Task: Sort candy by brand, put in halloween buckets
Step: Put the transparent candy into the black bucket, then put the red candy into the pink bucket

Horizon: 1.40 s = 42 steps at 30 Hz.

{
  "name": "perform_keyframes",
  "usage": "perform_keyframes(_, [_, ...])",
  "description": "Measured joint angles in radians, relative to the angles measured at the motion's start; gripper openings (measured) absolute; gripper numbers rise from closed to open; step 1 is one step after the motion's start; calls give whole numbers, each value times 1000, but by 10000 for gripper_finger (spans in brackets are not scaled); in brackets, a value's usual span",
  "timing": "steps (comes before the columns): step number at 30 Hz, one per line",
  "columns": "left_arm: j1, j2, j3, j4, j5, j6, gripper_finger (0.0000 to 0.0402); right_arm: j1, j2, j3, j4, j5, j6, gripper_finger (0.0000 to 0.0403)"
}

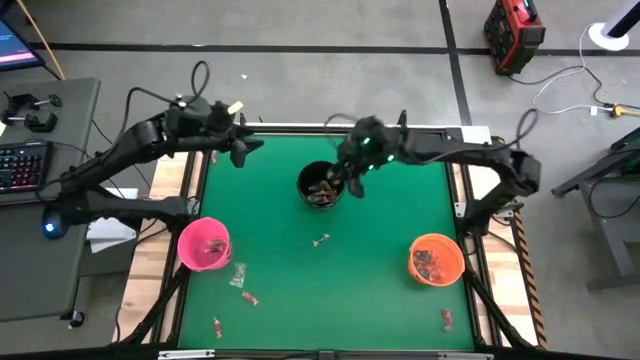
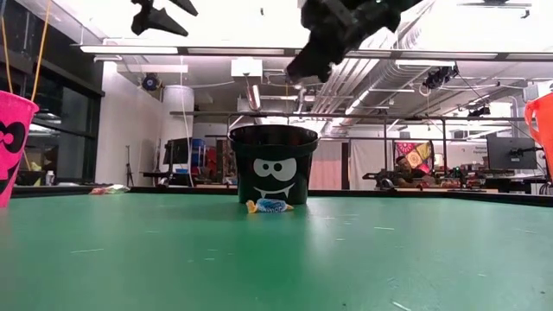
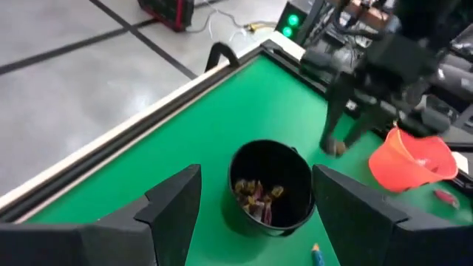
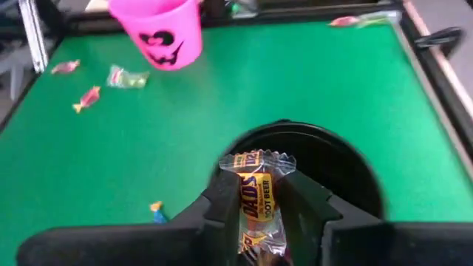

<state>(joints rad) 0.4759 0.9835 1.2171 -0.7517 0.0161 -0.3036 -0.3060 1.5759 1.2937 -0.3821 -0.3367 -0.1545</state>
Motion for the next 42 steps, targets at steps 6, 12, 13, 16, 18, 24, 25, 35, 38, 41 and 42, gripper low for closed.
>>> perform_keyframes(6, [-8,34,0,-7,5,-9,246,78,103,0,78,130,82,76])
perform_keyframes(12, [-15,35,-1,-14,7,-9,246,83,140,11,79,188,155,139])
perform_keyframes(13, [-15,35,-1,-15,6,-9,246,81,140,14,80,212,154,154])
perform_keyframes(16, [-15,35,-1,-15,-2,-9,246,69,140,36,65,234,156,197])
perform_keyframes(18, [-15,38,-1,-15,-7,-9,246,61,140,61,57,236,157,219])
perform_keyframes(24, [12,83,-1,-57,-120,-159,245,31,140,121,45,231,155,248])
perform_keyframes(25, [33,104,-1,-81,-130,-194,243,23,140,131,41,230,155,249])
perform_keyframes(35, [300,505,-1,-526,-230,-224,213,-88,140,179,-169,230,155,250])
perform_keyframes(38, [311,590,-20,-549,-335,-265,206,-113,140,179,-226,230,155,250])
perform_keyframes(41, [287,609,-79,-458,-414,-353,203,-128,140,179,-266,230,155,250])
perform_keyframes(42, [278,609,-106,-419,-430,-391,202,-130,140,179,-272,230,156,250])
